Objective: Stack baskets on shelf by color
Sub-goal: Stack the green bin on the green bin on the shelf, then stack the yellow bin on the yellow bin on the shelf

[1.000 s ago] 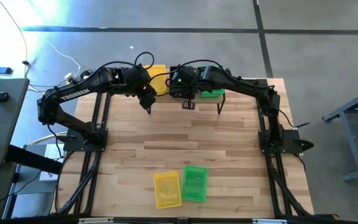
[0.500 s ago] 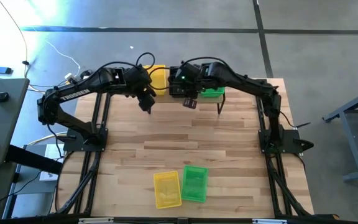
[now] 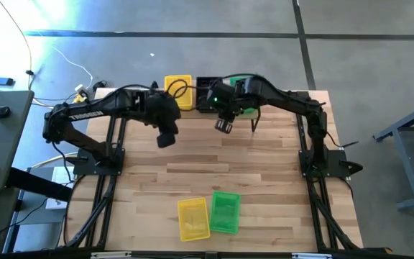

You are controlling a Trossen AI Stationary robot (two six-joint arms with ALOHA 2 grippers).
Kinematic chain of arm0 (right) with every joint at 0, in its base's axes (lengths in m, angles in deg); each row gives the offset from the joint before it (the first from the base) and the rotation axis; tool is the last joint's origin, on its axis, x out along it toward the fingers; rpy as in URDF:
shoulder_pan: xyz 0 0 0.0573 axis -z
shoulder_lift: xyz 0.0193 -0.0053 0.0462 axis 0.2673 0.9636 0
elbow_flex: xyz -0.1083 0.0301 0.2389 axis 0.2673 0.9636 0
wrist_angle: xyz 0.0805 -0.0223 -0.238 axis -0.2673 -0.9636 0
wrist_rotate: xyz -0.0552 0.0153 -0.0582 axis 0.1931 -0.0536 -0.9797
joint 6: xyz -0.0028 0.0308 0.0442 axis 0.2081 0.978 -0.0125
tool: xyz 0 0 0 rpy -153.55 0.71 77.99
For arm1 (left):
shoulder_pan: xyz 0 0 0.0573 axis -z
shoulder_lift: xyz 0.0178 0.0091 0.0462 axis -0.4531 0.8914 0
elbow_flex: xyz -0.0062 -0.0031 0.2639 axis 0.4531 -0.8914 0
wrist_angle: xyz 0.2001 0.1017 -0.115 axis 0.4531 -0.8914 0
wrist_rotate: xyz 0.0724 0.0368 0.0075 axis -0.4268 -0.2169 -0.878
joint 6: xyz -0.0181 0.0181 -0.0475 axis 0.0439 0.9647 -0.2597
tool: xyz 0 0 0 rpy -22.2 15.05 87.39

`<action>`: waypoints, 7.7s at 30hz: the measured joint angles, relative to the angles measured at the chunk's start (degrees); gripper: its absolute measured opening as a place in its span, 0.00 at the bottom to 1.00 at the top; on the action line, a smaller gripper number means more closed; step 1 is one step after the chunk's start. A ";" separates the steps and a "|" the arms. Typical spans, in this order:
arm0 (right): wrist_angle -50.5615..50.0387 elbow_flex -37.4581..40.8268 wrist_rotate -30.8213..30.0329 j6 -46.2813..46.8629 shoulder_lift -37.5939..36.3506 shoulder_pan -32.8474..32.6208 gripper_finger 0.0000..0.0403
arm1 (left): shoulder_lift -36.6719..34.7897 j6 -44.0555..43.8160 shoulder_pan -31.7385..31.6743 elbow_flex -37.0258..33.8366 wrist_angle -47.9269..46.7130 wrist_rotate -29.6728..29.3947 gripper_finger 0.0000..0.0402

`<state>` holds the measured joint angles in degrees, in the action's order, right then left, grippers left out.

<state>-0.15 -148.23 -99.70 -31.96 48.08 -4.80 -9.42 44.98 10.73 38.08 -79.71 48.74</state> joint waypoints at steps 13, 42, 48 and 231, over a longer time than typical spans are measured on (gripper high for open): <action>-3.42 0.02 0.04 13.60 0.00 -10.25 0.27 | 0.00 5.49 8.31 0.00 -5.21 0.89 0.37; -4.25 20.31 10.37 40.12 -0.04 -31.06 0.27 | 0.00 0.04 11.44 0.00 -5.78 0.26 0.37; -0.25 22.85 12.11 54.83 -0.04 -35.07 0.27 | 0.00 -2.83 11.44 0.00 -5.80 0.24 0.37; 19.69 35.21 15.23 34.01 -25.38 30.75 0.24 | -0.02 12.96 -2.26 -5.90 1.08 -8.29 0.37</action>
<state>19.54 -113.01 -84.48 2.05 22.70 25.95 -9.45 57.94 8.46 32.18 -78.63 40.46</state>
